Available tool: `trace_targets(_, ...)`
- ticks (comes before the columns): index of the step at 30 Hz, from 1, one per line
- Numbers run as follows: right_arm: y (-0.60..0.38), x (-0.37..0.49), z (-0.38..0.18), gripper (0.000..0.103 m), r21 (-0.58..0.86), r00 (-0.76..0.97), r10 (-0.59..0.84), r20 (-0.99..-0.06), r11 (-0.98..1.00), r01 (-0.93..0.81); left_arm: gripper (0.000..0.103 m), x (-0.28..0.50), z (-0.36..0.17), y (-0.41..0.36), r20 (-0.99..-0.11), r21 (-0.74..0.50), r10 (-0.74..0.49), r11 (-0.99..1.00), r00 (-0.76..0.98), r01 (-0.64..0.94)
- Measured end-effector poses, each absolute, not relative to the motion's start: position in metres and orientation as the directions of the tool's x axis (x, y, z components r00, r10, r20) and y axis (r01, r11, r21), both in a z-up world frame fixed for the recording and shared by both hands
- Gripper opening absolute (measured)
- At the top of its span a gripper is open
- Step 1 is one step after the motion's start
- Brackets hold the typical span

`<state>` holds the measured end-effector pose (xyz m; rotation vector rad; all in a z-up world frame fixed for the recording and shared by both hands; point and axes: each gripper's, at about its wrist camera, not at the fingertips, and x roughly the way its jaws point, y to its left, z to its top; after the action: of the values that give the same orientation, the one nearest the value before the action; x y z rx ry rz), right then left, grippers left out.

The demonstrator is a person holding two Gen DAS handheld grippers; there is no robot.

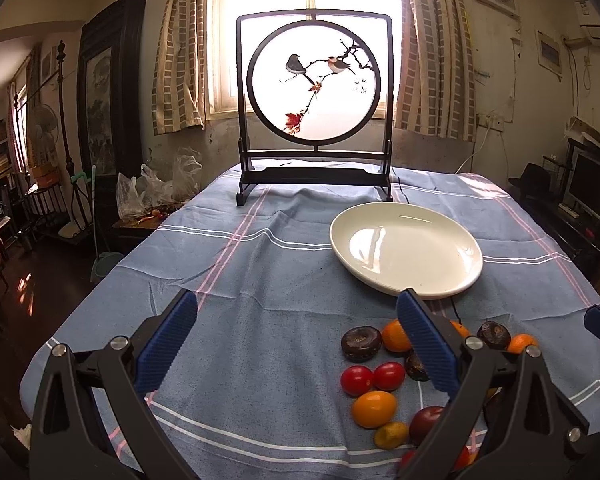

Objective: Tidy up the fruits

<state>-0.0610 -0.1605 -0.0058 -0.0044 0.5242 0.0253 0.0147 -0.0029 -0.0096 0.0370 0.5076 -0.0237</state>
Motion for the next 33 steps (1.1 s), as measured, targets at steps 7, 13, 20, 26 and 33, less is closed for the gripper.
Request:
trace_targets(7, -0.1622, -0.0617, -0.0087, 0.099, 0.01, 0.863, 0.027, -0.504, 1.0, -0.025, 0.098, 0.0143, -0.0117, -0.0041, -0.489, 0.039, -0.014, 0.999, 0.872, 0.037)
trace_targets(13, -0.162, -0.0616, -0.0089, 0.099, 0.01, 0.863, 0.028, -0.505, 1.0, -0.027, 0.098, 0.0141, -0.0126, -0.0053, -0.493, 0.038, -0.017, 0.998, 0.87, 0.042)
trace_targets(20, -0.1624, -0.0628, -0.0097, 0.099, 0.011, 0.863, 0.031, -0.504, 0.999, -0.03, 0.098, 0.0135, -0.0118, -0.006, -0.49, 0.036, -0.028, 0.998, 0.871, 0.052)
trace_targets(26, -0.162, -0.063, -0.0098, 0.099, 0.012, 0.863, 0.033, -0.504, 0.999, -0.031, 0.098, 0.0134, -0.0135, -0.0068, -0.494, 0.038, -0.028, 0.998, 0.869, 0.054)
trace_targets(33, -0.162, -0.0632, -0.0102, 0.099, 0.014, 0.86, 0.037, -0.508, 0.999, -0.035, 0.098, 0.014, -0.0145, -0.0079, -0.496, 0.04, -0.03, 0.998, 0.868, 0.058)
